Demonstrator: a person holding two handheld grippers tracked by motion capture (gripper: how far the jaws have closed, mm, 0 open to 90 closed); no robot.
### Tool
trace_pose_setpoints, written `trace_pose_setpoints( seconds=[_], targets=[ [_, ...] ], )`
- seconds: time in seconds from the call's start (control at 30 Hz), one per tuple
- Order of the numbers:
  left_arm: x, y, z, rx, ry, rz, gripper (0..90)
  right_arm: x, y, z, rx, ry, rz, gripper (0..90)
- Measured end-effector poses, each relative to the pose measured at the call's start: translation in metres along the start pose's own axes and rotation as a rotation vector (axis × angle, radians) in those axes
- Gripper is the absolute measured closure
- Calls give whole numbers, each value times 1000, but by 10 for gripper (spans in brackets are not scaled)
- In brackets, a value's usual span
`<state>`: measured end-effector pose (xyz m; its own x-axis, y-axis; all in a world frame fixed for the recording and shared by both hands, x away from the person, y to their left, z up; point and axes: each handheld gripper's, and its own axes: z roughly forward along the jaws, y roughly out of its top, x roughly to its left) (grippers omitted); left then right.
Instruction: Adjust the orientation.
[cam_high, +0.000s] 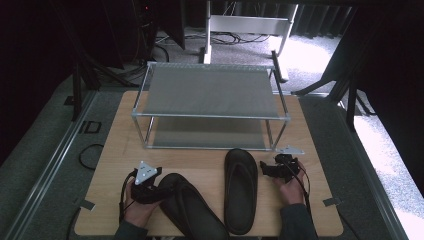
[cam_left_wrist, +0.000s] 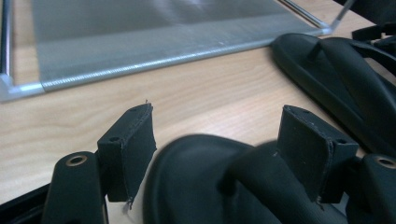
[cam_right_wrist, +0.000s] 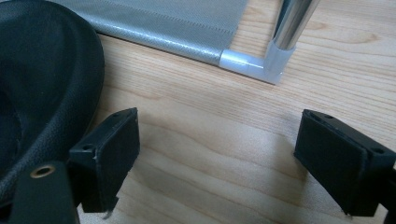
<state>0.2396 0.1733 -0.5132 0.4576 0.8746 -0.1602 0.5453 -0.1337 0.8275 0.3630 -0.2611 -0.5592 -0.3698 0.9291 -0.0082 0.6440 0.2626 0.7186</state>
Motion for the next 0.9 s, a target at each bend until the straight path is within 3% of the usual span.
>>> trace_pose_setpoints(
  seconds=[0.2,0.37,0.53,0.7,0.8,0.9],
  targets=[
    [-13,-4,-1,19,-7,18,285,0,0,0,0,-1,0,139],
    [-19,-10,0,40,-26,-1,288,0,0,0,0,-1,0,139],
    [-28,-14,0,51,-30,20,266,0,0,0,0,-2,1,139],
    [-32,-19,7,76,-48,6,251,0,0,0,1,-2,1,139],
    [-35,-20,14,113,-9,33,252,0,0,0,0,-2,1,139],
    [-35,-20,18,125,-20,22,267,0,0,0,0,-2,1,139]
  ],
)
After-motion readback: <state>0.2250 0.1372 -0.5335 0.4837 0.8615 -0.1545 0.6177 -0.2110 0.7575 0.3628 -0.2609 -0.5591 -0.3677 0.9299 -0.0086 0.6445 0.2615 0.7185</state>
